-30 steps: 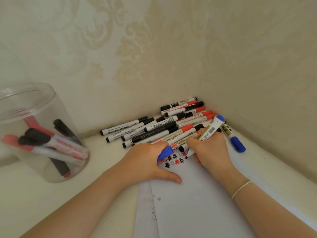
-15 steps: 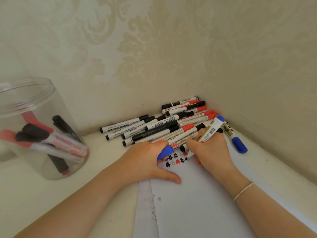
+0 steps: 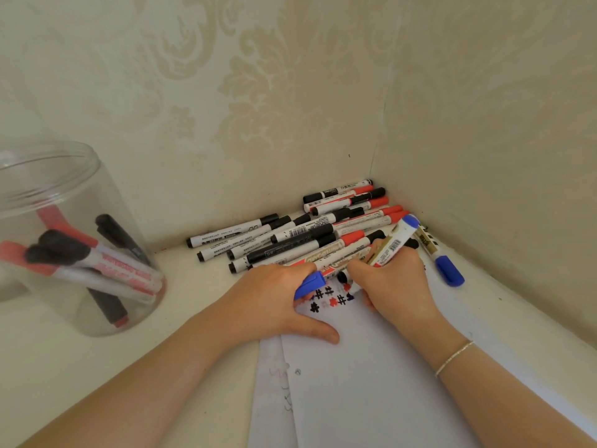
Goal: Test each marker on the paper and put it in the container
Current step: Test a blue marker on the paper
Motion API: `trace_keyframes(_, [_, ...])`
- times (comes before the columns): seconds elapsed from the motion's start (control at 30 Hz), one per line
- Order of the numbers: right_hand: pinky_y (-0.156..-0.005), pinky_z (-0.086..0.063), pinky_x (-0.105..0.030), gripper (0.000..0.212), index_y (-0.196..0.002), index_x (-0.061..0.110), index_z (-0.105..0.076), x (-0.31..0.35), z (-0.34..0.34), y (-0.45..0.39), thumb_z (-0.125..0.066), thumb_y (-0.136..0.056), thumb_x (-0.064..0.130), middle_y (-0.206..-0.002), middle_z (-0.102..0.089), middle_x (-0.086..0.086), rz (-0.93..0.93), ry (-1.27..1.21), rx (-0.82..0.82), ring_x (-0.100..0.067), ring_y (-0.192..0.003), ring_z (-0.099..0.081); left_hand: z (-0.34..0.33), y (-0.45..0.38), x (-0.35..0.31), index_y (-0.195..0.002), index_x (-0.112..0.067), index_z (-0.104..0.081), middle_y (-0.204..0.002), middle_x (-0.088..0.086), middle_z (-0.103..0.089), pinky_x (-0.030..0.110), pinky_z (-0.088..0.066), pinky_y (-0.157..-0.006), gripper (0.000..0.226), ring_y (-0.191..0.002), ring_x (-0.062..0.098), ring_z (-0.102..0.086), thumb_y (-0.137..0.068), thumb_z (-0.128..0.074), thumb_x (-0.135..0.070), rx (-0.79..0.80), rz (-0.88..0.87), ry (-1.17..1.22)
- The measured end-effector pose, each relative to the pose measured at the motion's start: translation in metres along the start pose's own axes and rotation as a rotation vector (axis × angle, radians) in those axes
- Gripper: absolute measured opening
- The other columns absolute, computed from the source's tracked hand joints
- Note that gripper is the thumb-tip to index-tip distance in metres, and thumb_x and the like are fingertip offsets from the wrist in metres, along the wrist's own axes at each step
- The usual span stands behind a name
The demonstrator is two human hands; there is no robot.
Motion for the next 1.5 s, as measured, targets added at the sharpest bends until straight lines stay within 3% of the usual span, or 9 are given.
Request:
trace_keyframes(0.2, [-0.039,-0.041,-0.013,0.015,-0.07,0.009,-0.057,-0.008,0.005,-0.003,-0.063,-0.082,0.004,-0.063,-0.062,-0.004,-0.047,-0.026,-0.039,-0.002,-0.037,-0.052,-0.001,-0.001,0.001,-0.084,-0.024,-0.047,-0.063,-0.009,-0.047,0.022,-0.031,-0.053,0.065,-0.056,0.007,-0.041,-0.055,-0.067,-0.078,0.001,-0.004,-0.017])
trace_keyframes(0.33, [-0.043,-0.042,-0.01,0.018,-0.069,0.013,-0.056,-0.004,0.002,-0.004,-0.063,-0.082,0.004,-0.067,-0.063,-0.002,0.006,0.002,-0.036,-0.002,-0.046,-0.057,-0.001,0.001,-0.002,-0.073,-0.031,-0.035,-0.063,-0.009,-0.049,0.021,-0.029,-0.05,0.058,-0.056,0.007,-0.043,-0.056,-0.063,-0.08,0.004,-0.026,-0.034])
trace_keyframes(0.43, [-0.043,-0.042,-0.01,0.02,-0.066,0.009,-0.051,-0.006,0.002,-0.006,-0.061,-0.081,0.0,-0.064,-0.062,0.001,0.004,-0.032,-0.024,-0.001,-0.05,-0.056,0.002,0.002,-0.003,-0.084,-0.031,-0.045,-0.062,-0.011,-0.05,0.019,-0.027,-0.05,0.052,-0.056,0.005,-0.045,-0.067,-0.053,-0.079,-0.035,-0.036,-0.025])
trace_keyframes(0.6, [-0.038,-0.039,-0.021,0.022,-0.07,0.008,-0.052,-0.003,0.011,-0.007,-0.07,-0.082,0.011,-0.057,-0.06,-0.005,0.032,-0.358,0.008,-0.012,-0.038,-0.044,0.005,0.003,-0.005,-0.076,-0.027,-0.038,-0.057,-0.007,-0.044,0.023,-0.027,-0.049,0.037,-0.054,0.009,-0.045,-0.092,-0.04,-0.061,-0.132,-0.109,-0.022])
trace_keyframes(0.8, [-0.048,-0.049,-0.029,0.019,-0.082,-0.003,-0.059,0.009,-0.019,0.001,-0.056,-0.082,0.016,-0.065,-0.063,-0.012,0.004,-0.797,0.326,-0.02,-0.051,-0.054,0.003,0.002,-0.004,-0.085,-0.023,-0.045,-0.061,-0.007,-0.047,0.026,-0.036,-0.056,0.03,-0.057,0.011,-0.048,-0.096,-0.039,-0.05,-0.119,-0.115,-0.005])
trace_keyframes(1.07, [-0.038,-0.04,-0.023,0.013,-0.076,-0.001,-0.053,0.002,-0.018,-0.003,-0.055,-0.088,0.002,-0.056,-0.056,-0.013,0.035,-0.616,0.256,-0.016,-0.037,-0.046,0.003,0.002,-0.003,-0.088,-0.023,-0.046,-0.06,-0.009,-0.045,0.023,-0.033,-0.052,0.036,-0.054,0.009,-0.046,-0.091,-0.033,-0.057,-0.144,-0.142,-0.009])
trace_keyframes(1.23, [-0.045,-0.045,-0.026,0.033,-0.079,-0.001,-0.066,0.005,-0.027,0.001,-0.081,-0.07,0.027,-0.073,-0.06,-0.024,0.063,-0.52,0.377,-0.02,-0.048,-0.053,0.007,0.006,-0.011,-0.094,-0.034,-0.045,-0.058,-0.016,-0.041,0.016,-0.027,-0.05,0.037,-0.055,0.002,-0.046,-0.088,-0.028,-0.066,-0.171,-0.193,0.005])
trace_keyframes(1.33, [-0.05,-0.05,-0.032,0.053,-0.09,-0.013,-0.064,0.004,-0.027,0.002,-0.06,-0.083,0.04,-0.08,-0.063,-0.029,-0.003,-0.703,0.4,-0.026,-0.053,-0.056,0.01,0.007,-0.01,-0.087,-0.035,-0.04,-0.057,-0.015,-0.043,0.017,-0.027,-0.049,0.039,-0.057,0.003,-0.048,-0.087,-0.023,-0.07,-0.192,-0.194,0.059])
trace_keyframes(1.5, [-0.043,-0.048,-0.03,0.024,-0.084,0.0,-0.056,0.006,-0.023,0.0,-0.054,-0.085,0.024,-0.066,-0.062,-0.016,0.006,-0.687,0.321,-0.024,-0.044,-0.053,0.009,0.007,-0.013,-0.097,-0.029,-0.049,-0.069,-0.011,-0.061,0.022,-0.039,-0.052,0.052,-0.058,0.007,-0.053,-0.087,-0.017,-0.069,-0.242,-0.234,0.093])
Point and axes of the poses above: each hand's wrist, its own y-axis away from the middle knuckle, its own z-axis out of the back of the hand, x = y × z, the point moved 10 cm from there along -y, towards the middle knuckle
